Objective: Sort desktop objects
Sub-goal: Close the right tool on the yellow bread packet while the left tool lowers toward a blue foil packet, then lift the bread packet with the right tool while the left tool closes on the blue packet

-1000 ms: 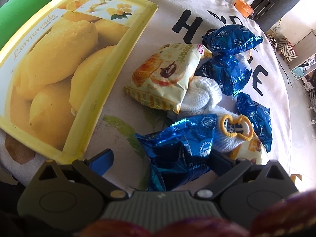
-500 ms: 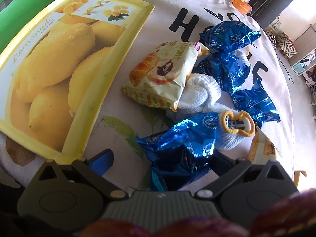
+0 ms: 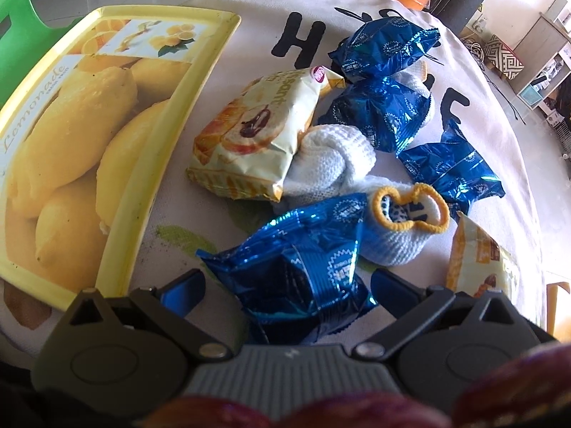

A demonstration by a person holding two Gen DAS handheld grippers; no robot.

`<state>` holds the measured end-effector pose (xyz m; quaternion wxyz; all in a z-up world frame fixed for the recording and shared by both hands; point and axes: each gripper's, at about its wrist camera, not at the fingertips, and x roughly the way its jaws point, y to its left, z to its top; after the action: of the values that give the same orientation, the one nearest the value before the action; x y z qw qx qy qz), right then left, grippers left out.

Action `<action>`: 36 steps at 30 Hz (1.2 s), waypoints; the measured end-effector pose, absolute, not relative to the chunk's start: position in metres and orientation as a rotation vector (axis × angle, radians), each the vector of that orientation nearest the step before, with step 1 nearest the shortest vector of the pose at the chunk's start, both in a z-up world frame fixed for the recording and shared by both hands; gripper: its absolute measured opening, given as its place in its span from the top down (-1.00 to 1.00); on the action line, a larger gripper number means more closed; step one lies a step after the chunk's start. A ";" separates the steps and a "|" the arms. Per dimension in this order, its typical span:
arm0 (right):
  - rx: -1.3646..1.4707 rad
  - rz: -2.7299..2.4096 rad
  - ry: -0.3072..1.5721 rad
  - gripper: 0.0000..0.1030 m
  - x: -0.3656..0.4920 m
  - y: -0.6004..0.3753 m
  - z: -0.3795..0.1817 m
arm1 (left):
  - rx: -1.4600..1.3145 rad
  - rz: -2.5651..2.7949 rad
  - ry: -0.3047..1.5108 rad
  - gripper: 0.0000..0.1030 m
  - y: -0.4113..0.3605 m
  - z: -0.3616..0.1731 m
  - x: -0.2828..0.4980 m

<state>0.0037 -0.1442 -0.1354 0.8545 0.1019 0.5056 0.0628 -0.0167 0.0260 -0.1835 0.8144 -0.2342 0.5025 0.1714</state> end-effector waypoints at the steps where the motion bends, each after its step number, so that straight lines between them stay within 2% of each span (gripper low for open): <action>1: 0.203 0.131 1.060 -0.52 0.003 -0.143 -0.136 | -0.482 0.373 1.071 -0.99 0.025 -0.184 -0.016; 31: 0.135 0.047 1.070 -0.67 0.011 -0.145 -0.138 | -0.287 0.326 1.013 -0.99 0.007 -0.186 -0.021; 36: 0.161 0.046 1.075 -0.69 0.016 -0.146 -0.138 | -0.332 0.305 1.003 -0.99 0.011 -0.184 -0.020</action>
<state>0.0158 -0.1461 -0.1384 0.8556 0.0764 0.5115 0.0220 -0.0201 0.0106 -0.1844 0.8526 -0.1577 0.4767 0.1448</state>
